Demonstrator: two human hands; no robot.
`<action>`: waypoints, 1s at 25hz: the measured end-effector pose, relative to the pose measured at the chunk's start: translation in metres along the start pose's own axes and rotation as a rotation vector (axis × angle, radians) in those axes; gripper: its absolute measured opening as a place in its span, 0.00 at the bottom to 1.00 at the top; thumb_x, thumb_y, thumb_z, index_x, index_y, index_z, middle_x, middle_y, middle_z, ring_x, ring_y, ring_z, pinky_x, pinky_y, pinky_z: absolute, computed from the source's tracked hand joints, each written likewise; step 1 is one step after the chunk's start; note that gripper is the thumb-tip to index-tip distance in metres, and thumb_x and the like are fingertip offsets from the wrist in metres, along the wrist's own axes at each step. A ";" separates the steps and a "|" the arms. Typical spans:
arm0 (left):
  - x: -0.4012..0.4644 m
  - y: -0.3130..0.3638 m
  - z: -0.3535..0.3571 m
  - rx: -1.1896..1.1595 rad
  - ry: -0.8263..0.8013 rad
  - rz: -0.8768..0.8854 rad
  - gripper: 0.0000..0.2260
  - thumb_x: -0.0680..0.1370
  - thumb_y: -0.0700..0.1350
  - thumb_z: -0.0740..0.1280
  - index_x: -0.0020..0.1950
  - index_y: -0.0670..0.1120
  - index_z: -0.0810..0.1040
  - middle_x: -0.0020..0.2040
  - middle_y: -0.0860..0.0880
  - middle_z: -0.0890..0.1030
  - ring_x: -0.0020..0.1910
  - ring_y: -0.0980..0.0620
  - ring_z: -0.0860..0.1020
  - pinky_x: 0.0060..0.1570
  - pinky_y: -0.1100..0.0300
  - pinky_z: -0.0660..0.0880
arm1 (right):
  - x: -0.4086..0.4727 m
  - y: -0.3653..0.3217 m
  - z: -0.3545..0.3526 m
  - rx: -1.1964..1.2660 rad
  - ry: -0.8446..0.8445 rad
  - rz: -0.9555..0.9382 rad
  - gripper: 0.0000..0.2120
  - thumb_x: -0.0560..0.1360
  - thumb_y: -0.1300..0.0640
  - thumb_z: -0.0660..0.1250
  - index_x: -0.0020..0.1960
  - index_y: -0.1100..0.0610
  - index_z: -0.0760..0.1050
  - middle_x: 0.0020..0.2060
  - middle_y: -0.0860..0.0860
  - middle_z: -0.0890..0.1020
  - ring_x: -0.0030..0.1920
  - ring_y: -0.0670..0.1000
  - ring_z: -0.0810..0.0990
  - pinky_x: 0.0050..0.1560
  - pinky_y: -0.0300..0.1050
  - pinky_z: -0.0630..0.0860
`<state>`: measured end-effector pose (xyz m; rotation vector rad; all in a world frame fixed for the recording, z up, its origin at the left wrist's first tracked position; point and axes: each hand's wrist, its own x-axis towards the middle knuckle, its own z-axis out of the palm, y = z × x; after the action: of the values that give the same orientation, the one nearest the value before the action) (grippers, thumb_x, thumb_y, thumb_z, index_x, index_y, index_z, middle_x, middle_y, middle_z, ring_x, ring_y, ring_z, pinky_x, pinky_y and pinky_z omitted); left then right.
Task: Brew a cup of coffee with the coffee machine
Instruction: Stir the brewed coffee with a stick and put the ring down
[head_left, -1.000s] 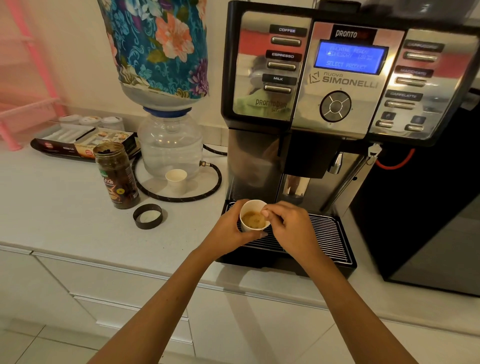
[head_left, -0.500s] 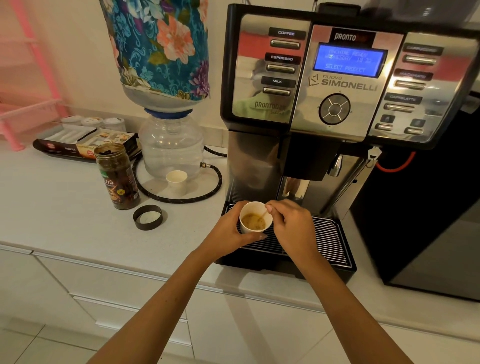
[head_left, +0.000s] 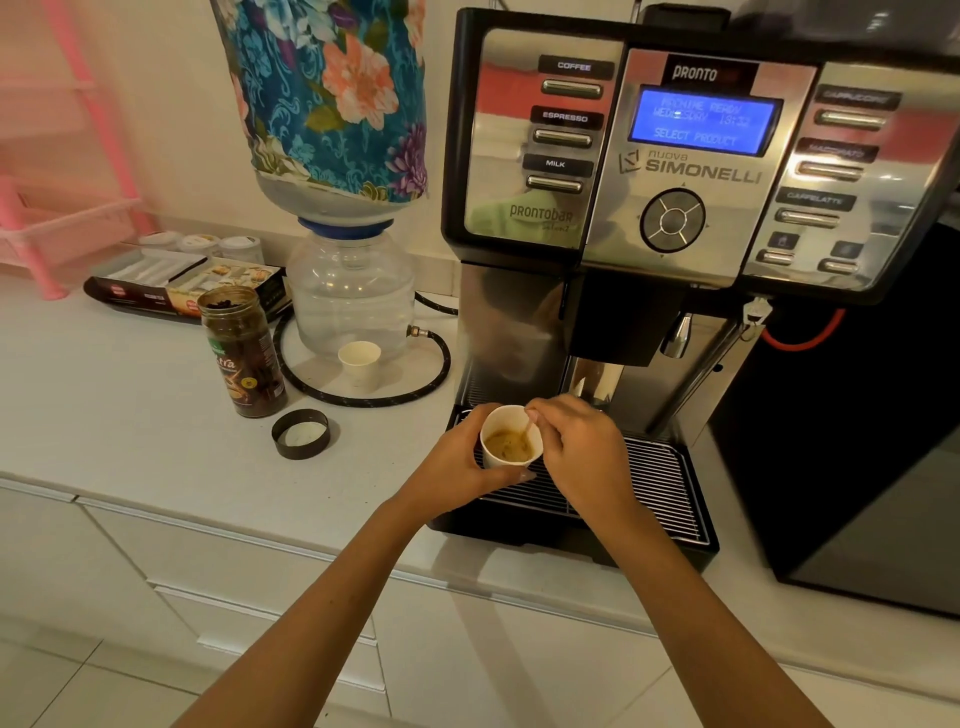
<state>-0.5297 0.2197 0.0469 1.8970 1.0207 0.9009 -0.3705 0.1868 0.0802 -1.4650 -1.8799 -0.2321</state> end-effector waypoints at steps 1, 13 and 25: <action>0.000 0.000 0.000 -0.002 0.002 0.000 0.28 0.69 0.51 0.76 0.62 0.61 0.65 0.56 0.64 0.73 0.54 0.64 0.75 0.46 0.75 0.72 | 0.000 -0.001 0.002 0.046 -0.022 -0.008 0.09 0.74 0.58 0.68 0.53 0.59 0.82 0.46 0.56 0.84 0.43 0.54 0.83 0.43 0.45 0.80; 0.006 0.001 0.000 -0.004 -0.019 0.014 0.29 0.69 0.51 0.76 0.66 0.54 0.68 0.57 0.61 0.76 0.55 0.65 0.75 0.49 0.74 0.72 | -0.008 0.007 0.003 0.249 -0.016 0.032 0.10 0.75 0.57 0.67 0.52 0.60 0.82 0.44 0.54 0.84 0.43 0.51 0.82 0.43 0.40 0.79; 0.002 0.000 0.002 0.012 0.026 -0.039 0.31 0.68 0.52 0.76 0.65 0.60 0.64 0.57 0.63 0.72 0.54 0.63 0.74 0.45 0.79 0.70 | -0.017 0.008 -0.002 0.203 0.028 0.047 0.09 0.75 0.57 0.66 0.51 0.60 0.82 0.43 0.54 0.84 0.40 0.50 0.82 0.38 0.35 0.76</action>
<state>-0.5268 0.2204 0.0466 1.8736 1.0775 0.9009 -0.3614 0.1754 0.0686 -1.3589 -1.7881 -0.0384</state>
